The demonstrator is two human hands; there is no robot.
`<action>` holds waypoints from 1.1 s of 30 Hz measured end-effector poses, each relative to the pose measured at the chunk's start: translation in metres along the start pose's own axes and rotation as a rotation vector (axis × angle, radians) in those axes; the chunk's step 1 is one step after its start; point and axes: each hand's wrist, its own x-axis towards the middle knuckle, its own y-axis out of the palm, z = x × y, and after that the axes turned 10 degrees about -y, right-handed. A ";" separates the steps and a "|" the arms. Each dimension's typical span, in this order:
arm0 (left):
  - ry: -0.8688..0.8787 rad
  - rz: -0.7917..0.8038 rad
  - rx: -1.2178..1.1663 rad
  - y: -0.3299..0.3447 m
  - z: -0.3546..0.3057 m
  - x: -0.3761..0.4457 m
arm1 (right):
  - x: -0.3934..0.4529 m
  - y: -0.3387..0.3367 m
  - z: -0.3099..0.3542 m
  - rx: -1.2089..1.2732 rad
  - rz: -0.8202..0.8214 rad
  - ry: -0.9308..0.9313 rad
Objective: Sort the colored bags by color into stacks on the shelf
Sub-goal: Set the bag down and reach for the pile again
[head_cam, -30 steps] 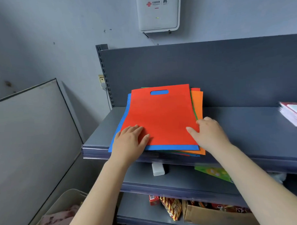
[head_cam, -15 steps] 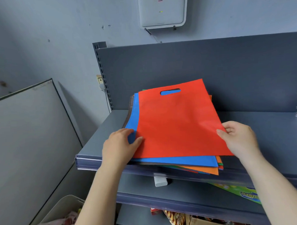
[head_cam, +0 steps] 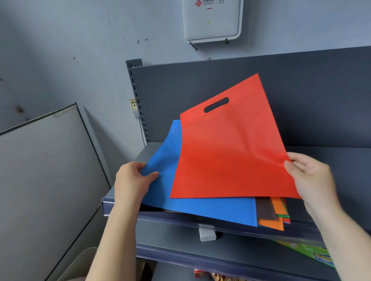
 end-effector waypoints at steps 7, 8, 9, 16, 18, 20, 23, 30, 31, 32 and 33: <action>0.167 -0.159 -0.137 -0.037 0.006 -0.027 | -0.012 0.003 0.024 0.233 0.060 0.051; 0.155 -0.177 -0.196 -0.041 0.010 -0.033 | -0.015 0.003 0.028 0.276 0.073 0.068; 0.138 -0.199 -0.247 -0.045 0.015 -0.041 | -0.018 0.002 0.032 0.321 0.082 0.088; -0.064 -0.402 -0.610 -0.069 0.058 -0.116 | -0.067 0.008 0.069 0.477 0.246 0.172; -0.118 -0.460 -0.659 -0.080 0.076 -0.139 | -0.087 0.010 0.077 0.489 0.309 0.199; -0.141 -0.519 -0.695 -0.094 0.093 -0.163 | -0.107 0.011 0.082 0.515 0.355 0.231; -0.141 -0.621 -0.732 -0.120 0.114 -0.203 | -0.137 0.015 0.088 0.551 0.431 0.282; -0.154 -0.900 -0.695 -0.190 0.160 -0.316 | -0.228 0.034 0.104 0.655 0.659 0.428; -0.162 -0.938 -0.694 -0.201 0.165 -0.333 | -0.244 0.038 0.108 0.670 0.698 0.452; -0.167 -0.972 -0.696 -0.212 0.170 -0.351 | -0.260 0.043 0.112 0.687 0.742 0.475; -0.173 -1.010 -0.695 -0.223 0.176 -0.369 | -0.276 0.049 0.117 0.704 0.788 0.498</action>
